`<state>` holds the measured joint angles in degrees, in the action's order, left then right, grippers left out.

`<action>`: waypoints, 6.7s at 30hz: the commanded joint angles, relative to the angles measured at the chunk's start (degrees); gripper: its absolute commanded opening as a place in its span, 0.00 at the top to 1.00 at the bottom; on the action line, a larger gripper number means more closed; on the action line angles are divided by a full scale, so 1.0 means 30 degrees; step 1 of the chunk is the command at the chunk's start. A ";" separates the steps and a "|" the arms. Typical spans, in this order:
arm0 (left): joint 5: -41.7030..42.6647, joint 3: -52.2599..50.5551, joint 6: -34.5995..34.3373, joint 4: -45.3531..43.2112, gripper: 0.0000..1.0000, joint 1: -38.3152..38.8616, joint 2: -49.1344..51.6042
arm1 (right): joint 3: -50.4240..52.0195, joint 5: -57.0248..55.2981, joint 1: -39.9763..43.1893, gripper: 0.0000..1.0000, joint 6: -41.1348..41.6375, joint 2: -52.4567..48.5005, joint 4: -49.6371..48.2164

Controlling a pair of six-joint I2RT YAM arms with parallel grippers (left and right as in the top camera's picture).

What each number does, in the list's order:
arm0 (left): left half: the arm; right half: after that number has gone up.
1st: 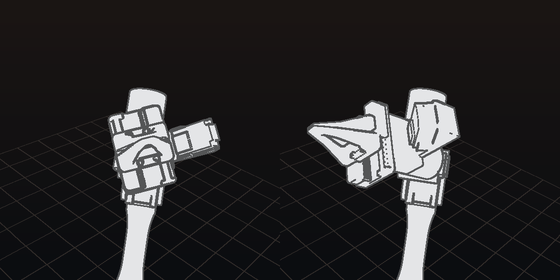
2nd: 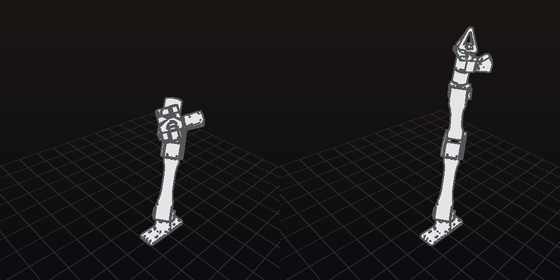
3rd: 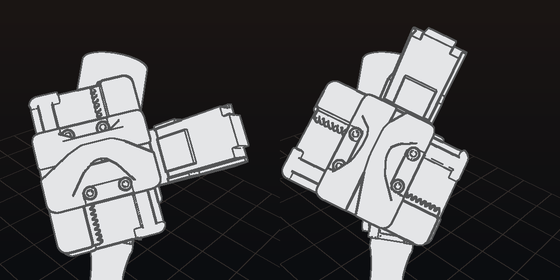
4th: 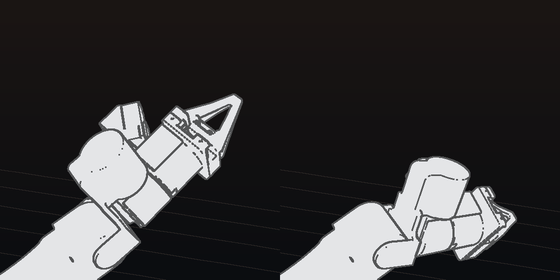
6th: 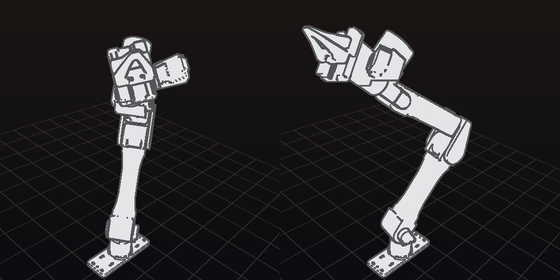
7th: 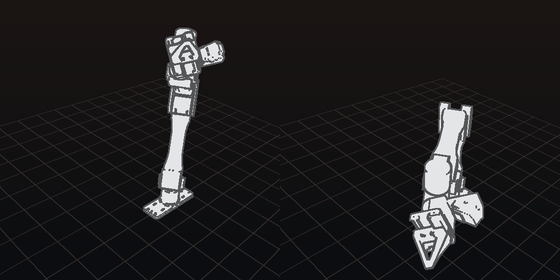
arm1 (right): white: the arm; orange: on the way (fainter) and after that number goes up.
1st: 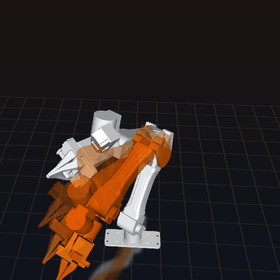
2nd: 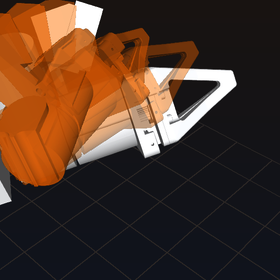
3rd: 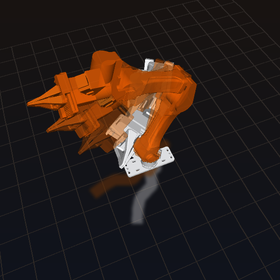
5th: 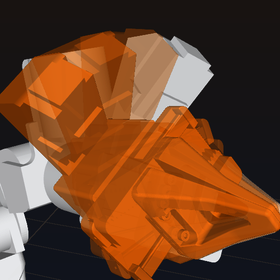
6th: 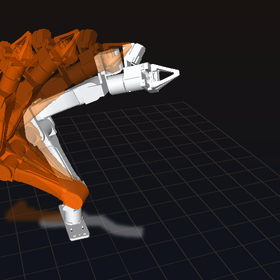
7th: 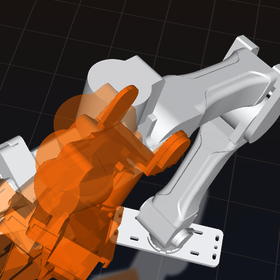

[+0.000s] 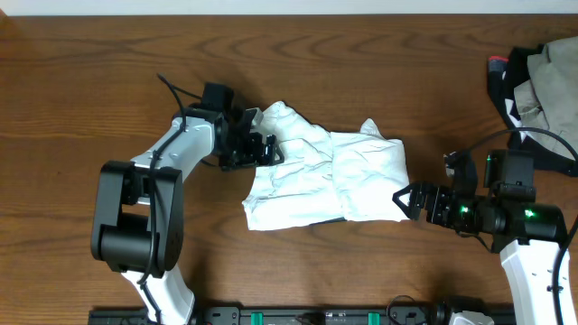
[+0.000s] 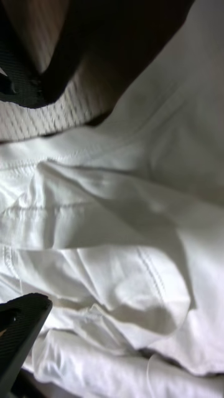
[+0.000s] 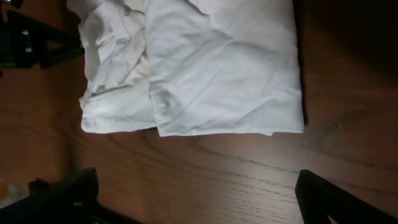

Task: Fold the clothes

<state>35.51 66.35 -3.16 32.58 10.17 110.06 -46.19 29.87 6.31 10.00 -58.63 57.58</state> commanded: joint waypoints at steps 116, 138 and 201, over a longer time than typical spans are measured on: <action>-0.6710 0.4605 -0.4991 0.7905 0.02 -0.2361 -0.0860 | 0.0044 -0.0896 0.0000 0.01 -0.0954 0.0073 0.0007; -0.3075 0.0510 -0.3971 0.3577 0.02 -0.5967 0.0087 | 0.0044 -0.0889 0.0000 0.01 -0.1078 0.0073 0.0175; -1.1373 0.4182 -0.9632 0.7300 0.94 0.5515 -0.0758 | 0.0044 -0.0889 -0.1851 0.02 0.0270 -0.5785 -0.4226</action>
<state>9.52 77.71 -29.85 54.81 23.46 108.64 -46.11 27.05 2.81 8.78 -73.34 45.93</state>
